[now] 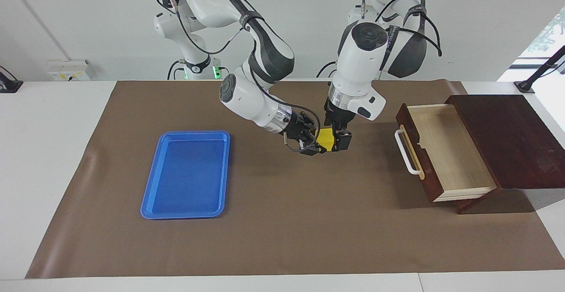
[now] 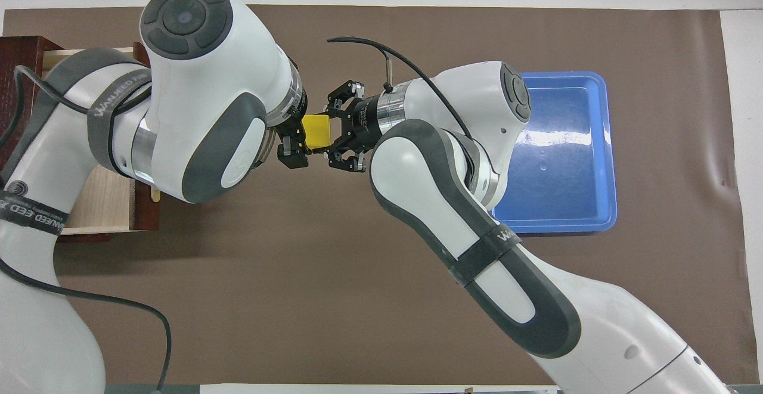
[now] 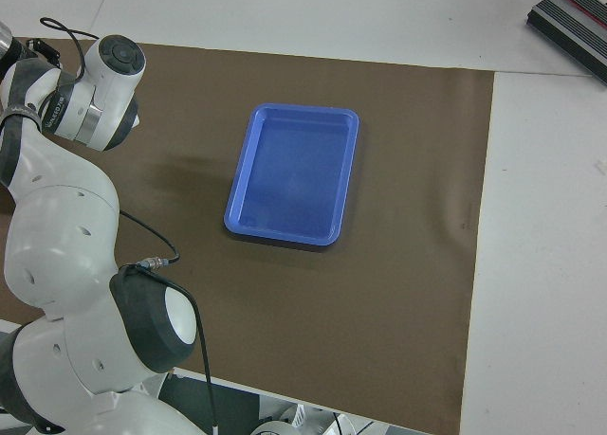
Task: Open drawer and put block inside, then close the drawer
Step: 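Grasp the cube with the left gripper and open the right gripper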
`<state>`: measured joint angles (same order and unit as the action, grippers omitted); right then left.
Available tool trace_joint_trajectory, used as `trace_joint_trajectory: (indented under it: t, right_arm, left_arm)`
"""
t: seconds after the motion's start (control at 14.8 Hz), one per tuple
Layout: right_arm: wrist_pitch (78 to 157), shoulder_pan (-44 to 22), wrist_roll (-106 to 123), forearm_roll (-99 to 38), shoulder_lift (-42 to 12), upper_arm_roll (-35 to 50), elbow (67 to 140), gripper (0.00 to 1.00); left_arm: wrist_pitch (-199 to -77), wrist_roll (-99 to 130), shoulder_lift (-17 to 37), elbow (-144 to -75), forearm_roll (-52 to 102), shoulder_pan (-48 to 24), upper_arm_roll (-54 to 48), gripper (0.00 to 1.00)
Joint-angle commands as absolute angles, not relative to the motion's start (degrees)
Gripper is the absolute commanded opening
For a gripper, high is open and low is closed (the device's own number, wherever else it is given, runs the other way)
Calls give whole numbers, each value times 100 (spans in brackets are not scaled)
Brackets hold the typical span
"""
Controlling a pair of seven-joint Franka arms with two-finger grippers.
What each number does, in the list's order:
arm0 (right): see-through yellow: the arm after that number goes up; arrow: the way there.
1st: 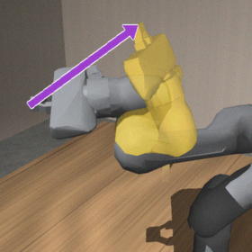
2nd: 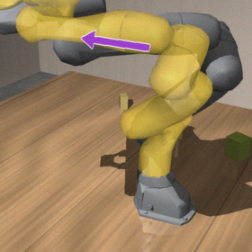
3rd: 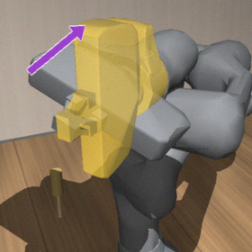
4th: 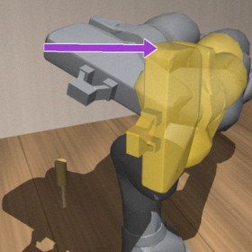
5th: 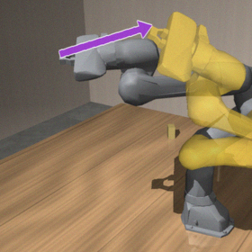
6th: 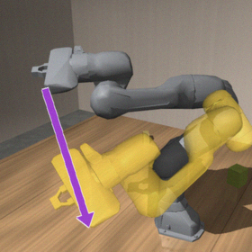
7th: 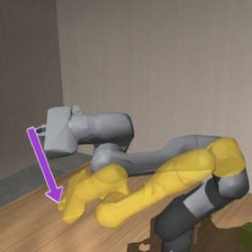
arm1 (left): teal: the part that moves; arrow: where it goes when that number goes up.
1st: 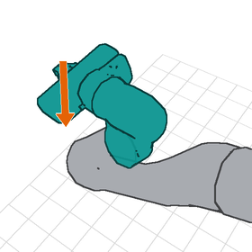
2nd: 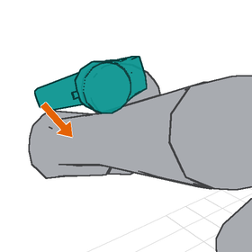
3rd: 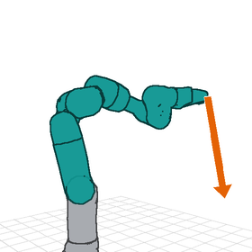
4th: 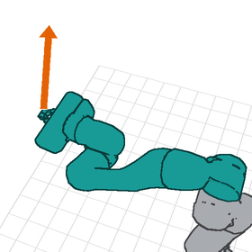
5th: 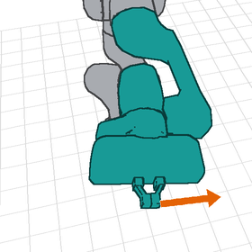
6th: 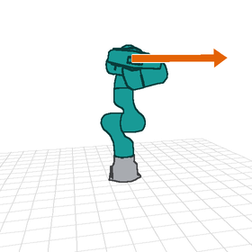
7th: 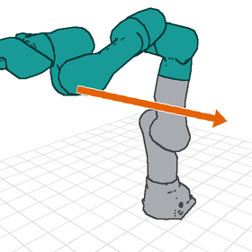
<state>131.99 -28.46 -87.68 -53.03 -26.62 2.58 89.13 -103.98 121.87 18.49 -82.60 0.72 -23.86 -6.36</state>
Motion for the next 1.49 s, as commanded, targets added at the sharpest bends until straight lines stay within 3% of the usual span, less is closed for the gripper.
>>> trace_joint_trajectory:
  t: [0.0,0.47,0.54,0.88,0.95,1.01,1.08,1.42]
  right_arm:
    - [13254,-2856,-8912,-5423,-2716,272,8842,0]
    - [13254,-2865,-9123,-5414,-2707,272,8930,0]
    - [13263,-2865,-9123,-5414,-2707,272,8938,0]
    - [13263,-2865,-9114,-5414,-2707,272,8956,0]
    - [13263,-2865,-9114,-5414,-2707,272,8947,0]
    - [13263,-2865,-9106,-5414,-2707,272,8947,0]
    - [13271,-2865,-9114,-5414,-2698,272,8947,0]
    - [13263,-2865,-9123,-5414,-2698,272,8947,0]
  left_arm:
    - [-10546,12278,1600,-8708,-96,-2540,-563,100]
    - [-10731,12287,1485,-8991,-141,-2610,-563,100]
    - [-10731,12296,1477,-9043,-149,-2680,-563,96]
    - [-10775,12296,1433,-9123,-229,-2681,-563,53]
    - [-10775,12296,1433,-9114,-229,-2672,-554,33]
    - [-10784,12287,1441,-9114,-229,-2654,-562,6]
    - [-10810,12278,1441,-9114,-246,-2646,-562,0]
    - [-10811,12270,1459,-9088,-308,-2610,-563,0]
